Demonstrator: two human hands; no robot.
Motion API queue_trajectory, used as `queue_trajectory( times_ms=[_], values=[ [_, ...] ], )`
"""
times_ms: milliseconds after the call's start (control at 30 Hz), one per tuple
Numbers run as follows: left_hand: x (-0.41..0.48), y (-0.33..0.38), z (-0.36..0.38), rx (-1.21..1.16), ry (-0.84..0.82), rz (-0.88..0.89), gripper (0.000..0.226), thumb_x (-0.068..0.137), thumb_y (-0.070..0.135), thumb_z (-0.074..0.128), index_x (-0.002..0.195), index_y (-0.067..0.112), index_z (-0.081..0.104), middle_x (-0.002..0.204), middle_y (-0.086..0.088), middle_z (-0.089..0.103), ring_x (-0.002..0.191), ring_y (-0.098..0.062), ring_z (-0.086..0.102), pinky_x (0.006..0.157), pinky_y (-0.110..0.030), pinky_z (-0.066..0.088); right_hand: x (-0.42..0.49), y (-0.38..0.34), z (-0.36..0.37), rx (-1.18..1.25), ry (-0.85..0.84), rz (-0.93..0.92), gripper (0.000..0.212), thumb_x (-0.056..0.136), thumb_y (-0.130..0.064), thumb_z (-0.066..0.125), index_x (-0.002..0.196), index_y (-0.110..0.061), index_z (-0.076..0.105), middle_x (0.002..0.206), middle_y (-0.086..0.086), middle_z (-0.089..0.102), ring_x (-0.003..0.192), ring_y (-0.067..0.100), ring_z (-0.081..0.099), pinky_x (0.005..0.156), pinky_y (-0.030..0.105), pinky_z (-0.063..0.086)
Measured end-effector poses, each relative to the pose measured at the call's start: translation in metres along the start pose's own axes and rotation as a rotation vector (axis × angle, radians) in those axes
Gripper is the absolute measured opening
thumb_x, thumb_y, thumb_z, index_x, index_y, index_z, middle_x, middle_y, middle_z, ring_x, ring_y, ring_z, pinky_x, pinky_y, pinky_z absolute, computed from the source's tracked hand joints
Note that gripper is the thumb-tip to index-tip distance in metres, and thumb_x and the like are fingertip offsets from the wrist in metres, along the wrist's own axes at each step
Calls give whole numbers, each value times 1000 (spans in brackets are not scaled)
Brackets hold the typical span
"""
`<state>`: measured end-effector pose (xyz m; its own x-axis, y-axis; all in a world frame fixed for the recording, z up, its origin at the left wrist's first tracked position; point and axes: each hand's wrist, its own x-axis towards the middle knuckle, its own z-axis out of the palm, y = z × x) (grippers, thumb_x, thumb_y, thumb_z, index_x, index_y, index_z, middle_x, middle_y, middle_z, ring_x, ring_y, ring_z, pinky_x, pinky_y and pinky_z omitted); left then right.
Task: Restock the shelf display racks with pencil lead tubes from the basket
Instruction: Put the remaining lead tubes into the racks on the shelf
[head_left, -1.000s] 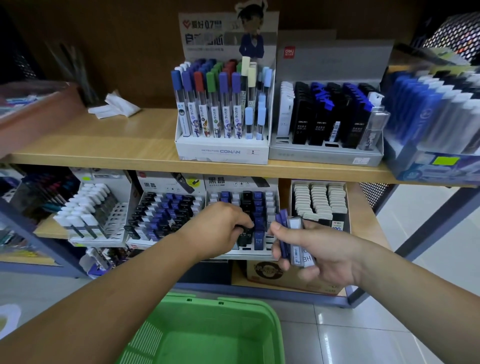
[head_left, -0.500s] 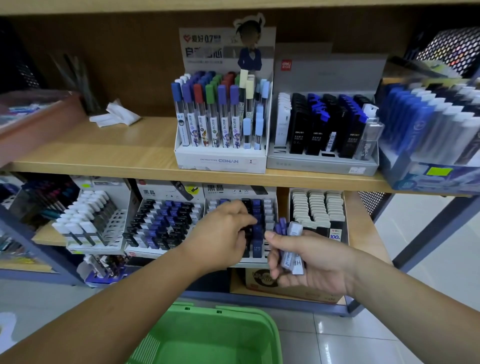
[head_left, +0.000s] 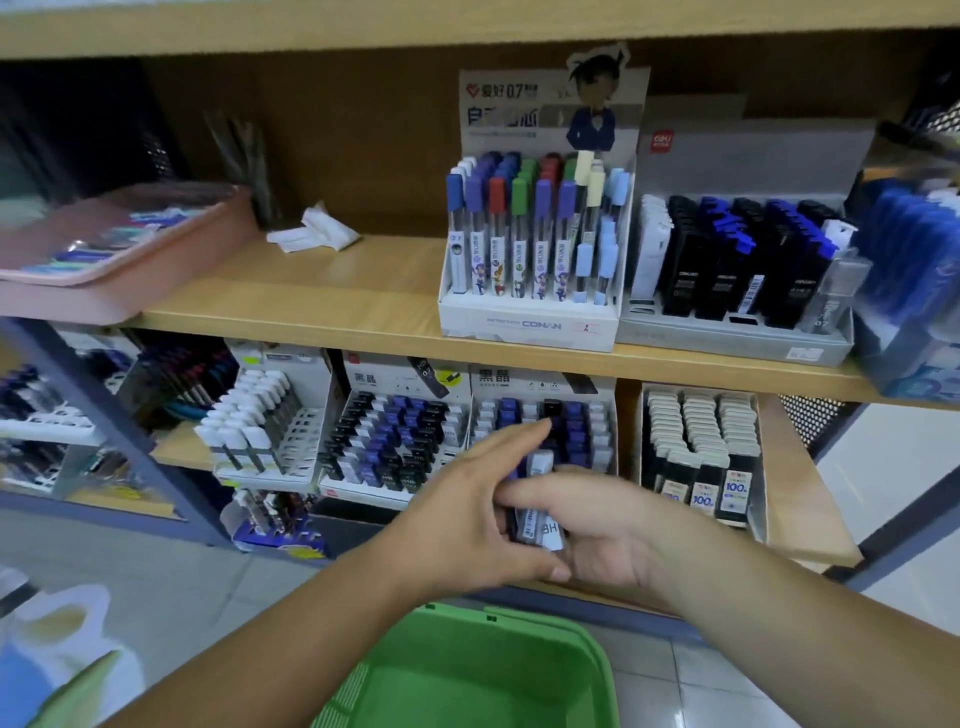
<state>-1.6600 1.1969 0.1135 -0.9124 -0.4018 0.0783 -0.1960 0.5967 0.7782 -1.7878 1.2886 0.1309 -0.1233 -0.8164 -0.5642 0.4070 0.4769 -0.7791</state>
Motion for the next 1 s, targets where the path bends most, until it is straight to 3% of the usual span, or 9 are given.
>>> queue_trajectory(
  times_ms=[100, 233, 333, 433, 533, 667, 833, 933, 1000],
  values=[
    [-14, -13, -18, 7, 82, -60, 110, 64, 39, 98, 156, 41, 38, 143, 45, 32, 135, 21, 34, 109, -24, 48, 16, -2, 25, -14, -23, 32, 10, 97, -7, 65, 104, -6, 72, 78, 6, 69, 61, 10, 65, 40, 22, 43],
    [-27, -38, -46, 83, 102, -94, 110, 63, 45, 97, 155, 48, 35, 154, 29, 37, 136, 9, 44, 112, -22, 44, 43, -5, 49, 28, -59, 17, 17, 95, -8, 70, 111, -3, 74, 93, 11, 72, 73, 16, 69, 60, 29, 52],
    [-38, -55, -73, -61, 21, -131, 98, 69, 47, 94, 152, 48, 41, 149, 34, 41, 137, 16, 37, 113, -13, 35, 61, -6, 60, -194, 44, -54, 8, 95, -11, 72, 103, -9, 69, 73, 6, 60, 58, 15, 55, 51, 28, 48],
    [-34, -71, -91, -252, 228, -196, 40, 80, 59, 80, 113, 37, 73, 104, 17, 72, 98, 4, 66, 88, -26, 54, 73, -8, 68, -510, 86, -90, 24, 91, -24, 76, 104, -9, 62, 67, 3, 54, 52, 14, 47, 44, 25, 32],
    [-22, -84, -94, -268, 293, -289, 28, 84, 47, 83, 85, 20, 74, 65, 4, 64, 58, -8, 58, 57, -27, 48, 81, -8, 75, -635, 77, -129, 33, 86, -27, 82, 105, -8, 62, 65, 3, 53, 51, 15, 46, 42, 25, 31],
    [-15, -90, -98, -452, 202, -340, 16, 89, 20, 81, 87, 7, 72, 65, -5, 67, 57, -14, 60, 52, -24, 50, 88, -9, 70, -605, 19, -113, 29, 82, -28, 86, 93, -12, 66, 66, 6, 54, 53, 18, 50, 42, 25, 36],
    [-5, -94, -100, -495, 76, -417, 32, 89, 33, 80, 95, 3, 70, 72, -9, 71, 62, -15, 64, 59, -28, 53, 87, -11, 62, -581, 10, -74, 24, 86, -38, 82, 91, -18, 71, 64, 3, 52, 50, 13, 46, 43, 21, 30],
    [-4, -94, -98, -583, 27, -450, 30, 89, 25, 80, 102, 0, 71, 85, -16, 77, 71, -18, 69, 65, -28, 57, 89, -9, 60, -552, 18, -75, 42, 83, -42, 84, 102, -9, 68, 61, 2, 52, 49, 14, 46, 42, 20, 30],
    [-4, -96, -101, -653, 37, -472, 22, 91, 12, 78, 107, -2, 70, 89, -19, 76, 74, -20, 71, 70, -30, 60, 89, -10, 56, -505, 21, -74, 38, 81, -48, 83, 92, -15, 68, 62, 3, 52, 47, 14, 44, 41, 19, 28]
  ],
)
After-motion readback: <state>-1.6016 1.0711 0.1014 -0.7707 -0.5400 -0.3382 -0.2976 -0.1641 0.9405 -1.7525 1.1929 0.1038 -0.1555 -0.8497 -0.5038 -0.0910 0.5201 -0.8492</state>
